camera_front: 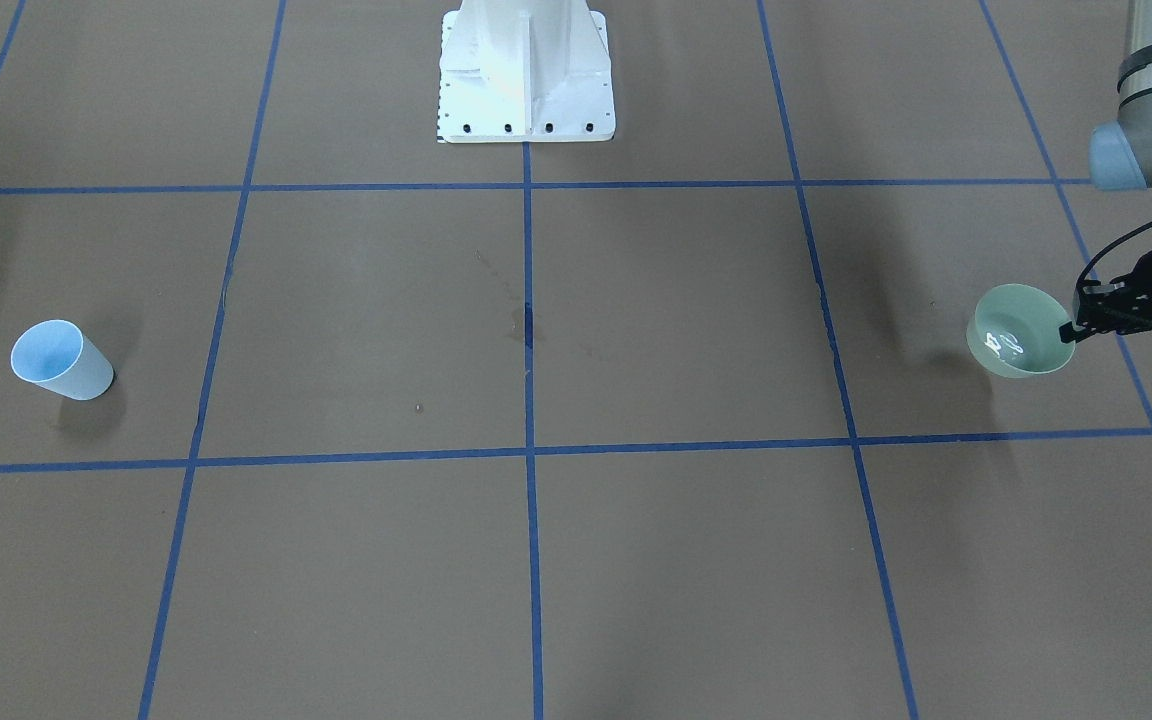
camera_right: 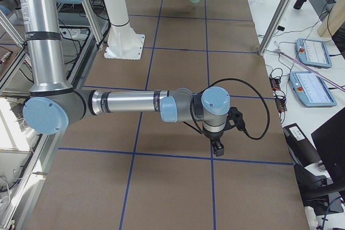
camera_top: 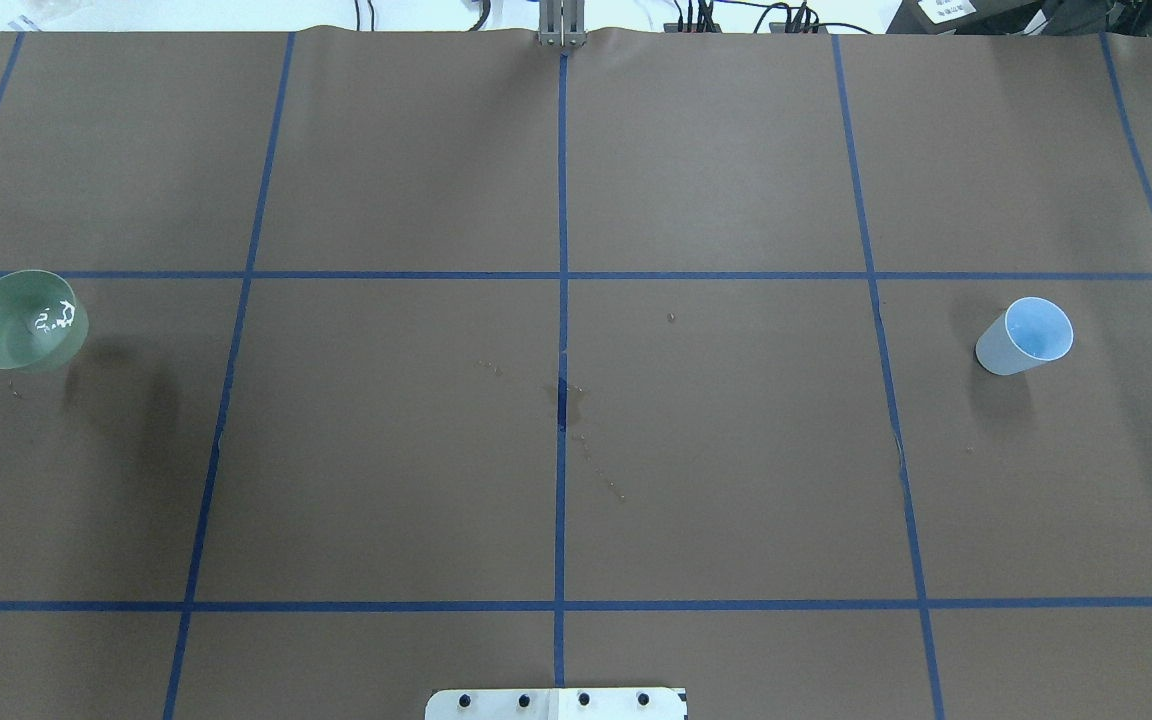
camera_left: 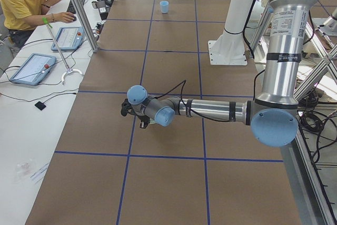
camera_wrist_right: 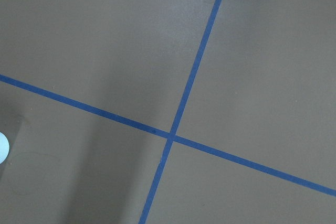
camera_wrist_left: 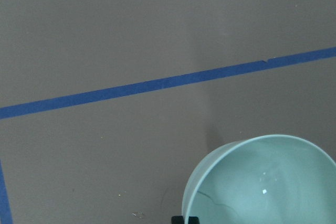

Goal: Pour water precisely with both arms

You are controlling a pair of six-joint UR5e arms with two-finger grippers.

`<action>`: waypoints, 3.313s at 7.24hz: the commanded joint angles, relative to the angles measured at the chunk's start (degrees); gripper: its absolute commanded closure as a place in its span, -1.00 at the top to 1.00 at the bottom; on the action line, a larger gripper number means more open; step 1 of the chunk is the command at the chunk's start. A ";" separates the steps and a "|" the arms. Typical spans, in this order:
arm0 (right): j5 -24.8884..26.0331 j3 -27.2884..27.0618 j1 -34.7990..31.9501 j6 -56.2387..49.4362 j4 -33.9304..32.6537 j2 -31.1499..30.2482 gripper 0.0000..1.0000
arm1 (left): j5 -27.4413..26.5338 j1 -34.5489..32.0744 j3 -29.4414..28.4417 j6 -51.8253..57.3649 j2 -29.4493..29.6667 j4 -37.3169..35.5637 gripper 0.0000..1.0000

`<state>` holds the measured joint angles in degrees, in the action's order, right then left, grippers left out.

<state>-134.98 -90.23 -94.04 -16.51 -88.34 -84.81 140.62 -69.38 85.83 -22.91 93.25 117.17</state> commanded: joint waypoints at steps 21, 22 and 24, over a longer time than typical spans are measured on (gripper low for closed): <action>0.15 -0.12 1.39 2.25 -0.69 0.26 1.00 | -8.70 -24.58 7.24 34.61 -2.46 -30.33 1.00; 0.50 -0.03 2.62 3.40 -1.04 0.18 1.00 | -8.61 -24.58 7.15 34.43 -2.63 -30.25 1.00; 0.77 -0.03 3.42 4.11 -1.83 0.18 1.00 | -8.52 -25.02 7.33 31.64 -2.64 -30.07 1.00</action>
<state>-134.39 -90.29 -91.27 -12.90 -89.65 -84.63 132.02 -94.19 93.08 10.81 90.68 86.98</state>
